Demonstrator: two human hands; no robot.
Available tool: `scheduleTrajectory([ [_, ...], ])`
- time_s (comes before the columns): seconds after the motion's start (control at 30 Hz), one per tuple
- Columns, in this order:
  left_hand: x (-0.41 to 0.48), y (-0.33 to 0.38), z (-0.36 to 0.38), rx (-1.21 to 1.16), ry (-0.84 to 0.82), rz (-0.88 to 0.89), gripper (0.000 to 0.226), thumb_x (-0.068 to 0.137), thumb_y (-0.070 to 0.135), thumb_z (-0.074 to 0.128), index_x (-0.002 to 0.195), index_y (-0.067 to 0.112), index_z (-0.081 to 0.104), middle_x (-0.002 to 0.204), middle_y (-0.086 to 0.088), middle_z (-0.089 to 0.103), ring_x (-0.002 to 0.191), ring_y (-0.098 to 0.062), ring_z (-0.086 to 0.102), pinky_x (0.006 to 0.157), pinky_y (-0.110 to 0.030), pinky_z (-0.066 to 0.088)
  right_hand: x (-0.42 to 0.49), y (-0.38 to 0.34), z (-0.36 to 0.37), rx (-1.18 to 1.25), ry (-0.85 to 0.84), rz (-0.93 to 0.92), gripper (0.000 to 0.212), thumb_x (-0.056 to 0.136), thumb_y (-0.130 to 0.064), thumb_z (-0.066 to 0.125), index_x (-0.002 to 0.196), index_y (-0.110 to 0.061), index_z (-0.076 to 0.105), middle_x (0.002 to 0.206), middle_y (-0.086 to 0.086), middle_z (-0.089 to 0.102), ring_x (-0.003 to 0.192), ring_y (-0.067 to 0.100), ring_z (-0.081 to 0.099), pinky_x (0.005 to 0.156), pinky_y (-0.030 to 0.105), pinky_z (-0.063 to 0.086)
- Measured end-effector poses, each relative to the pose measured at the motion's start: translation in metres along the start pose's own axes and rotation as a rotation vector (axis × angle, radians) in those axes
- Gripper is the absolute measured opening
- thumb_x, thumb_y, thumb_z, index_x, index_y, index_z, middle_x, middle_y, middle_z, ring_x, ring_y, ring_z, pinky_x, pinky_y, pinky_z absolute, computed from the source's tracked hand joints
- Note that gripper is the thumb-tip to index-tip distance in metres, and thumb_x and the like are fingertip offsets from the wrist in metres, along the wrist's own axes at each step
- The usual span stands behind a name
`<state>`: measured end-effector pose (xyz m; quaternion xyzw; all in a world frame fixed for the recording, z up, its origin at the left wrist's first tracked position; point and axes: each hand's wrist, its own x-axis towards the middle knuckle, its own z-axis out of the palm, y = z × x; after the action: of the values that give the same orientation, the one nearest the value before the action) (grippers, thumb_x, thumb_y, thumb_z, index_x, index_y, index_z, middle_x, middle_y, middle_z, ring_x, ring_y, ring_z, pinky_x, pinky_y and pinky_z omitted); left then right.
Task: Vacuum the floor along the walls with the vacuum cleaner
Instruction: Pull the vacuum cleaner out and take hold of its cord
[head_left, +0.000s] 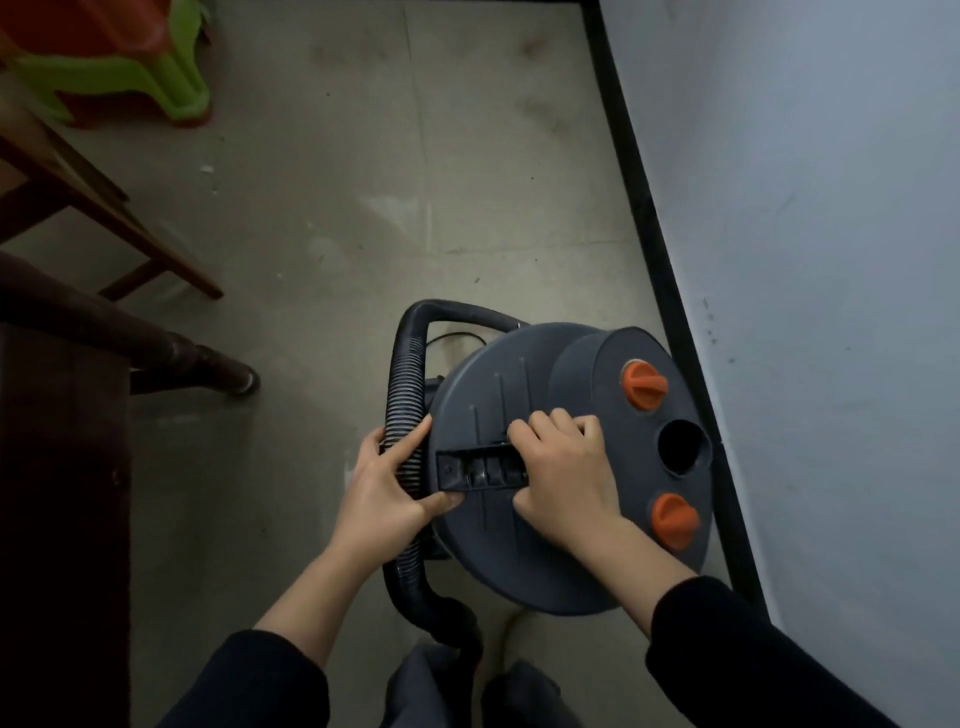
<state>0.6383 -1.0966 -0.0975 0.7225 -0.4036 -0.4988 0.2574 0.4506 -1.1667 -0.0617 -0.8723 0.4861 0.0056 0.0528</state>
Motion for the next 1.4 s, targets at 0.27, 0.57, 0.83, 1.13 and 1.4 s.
scheduleTrajectory([
  [0.27, -0.013, 0.003, 0.025, 0.034, 0.100, -0.001, 0.082, 0.080, 0.035, 0.078, 0.150, 0.041, 0.034, 0.154, 0.003, 0.019, 0.144, -0.018, 0.022, 0.118, -0.039, 0.027, -0.048, 0.040, -0.003, 0.103, -0.127, 0.184, 0.076, 0.084, -0.050, 0.063, 0.148, -0.042, 0.022, 0.159, 0.021, 0.008, 0.146, 0.041, 0.000, 0.114, 0.063, 0.010],
  [0.57, -0.001, 0.012, 0.029, 0.008, 0.199, -0.017, 0.077, 0.078, 0.022, 0.082, 0.145, 0.030, 0.045, 0.151, -0.002, 0.028, 0.140, -0.017, 0.032, 0.113, -0.026, 0.028, -0.026, 0.046, 0.009, 0.095, -0.010, 0.095, 0.061, 0.090, -0.042, 0.047, 0.147, -0.031, 0.029, 0.154, 0.033, 0.013, 0.138, 0.059, 0.011, 0.106, 0.070, 0.018],
  [0.83, 0.038, 0.049, 0.041, -0.091, 0.328, -0.048, 0.074, 0.077, 0.017, 0.082, 0.143, 0.024, 0.048, 0.147, -0.003, 0.029, 0.126, -0.005, 0.034, 0.083, 0.013, 0.022, 0.047, 0.094, 0.002, 0.106, 0.051, -0.064, 0.057, 0.087, -0.035, 0.052, 0.141, -0.028, 0.034, 0.150, 0.036, 0.024, 0.134, 0.063, 0.020, 0.099, 0.076, 0.024],
  [1.13, 0.087, 0.090, 0.058, -0.238, 0.456, -0.104, 0.080, 0.073, 0.020, 0.085, 0.144, 0.018, 0.047, 0.139, 0.006, 0.027, 0.125, -0.003, 0.031, 0.105, -0.015, 0.025, 0.139, 0.143, -0.006, 0.032, 0.009, -0.244, 0.050, 0.090, -0.043, 0.031, 0.134, -0.022, 0.040, 0.146, 0.033, 0.035, 0.131, 0.060, 0.030, 0.093, 0.076, 0.032],
  [1.4, 0.171, 0.110, 0.005, -0.207, 0.414, -0.058, 0.079, 0.071, 0.021, 0.087, 0.141, 0.022, 0.050, 0.146, -0.004, 0.029, 0.136, -0.018, 0.034, 0.116, -0.034, 0.030, 0.211, 0.138, -0.006, 0.042, 0.061, -0.148, 0.050, 0.090, -0.044, 0.032, 0.135, -0.022, 0.040, 0.144, 0.033, 0.038, 0.130, 0.060, 0.034, 0.090, 0.078, 0.032],
])
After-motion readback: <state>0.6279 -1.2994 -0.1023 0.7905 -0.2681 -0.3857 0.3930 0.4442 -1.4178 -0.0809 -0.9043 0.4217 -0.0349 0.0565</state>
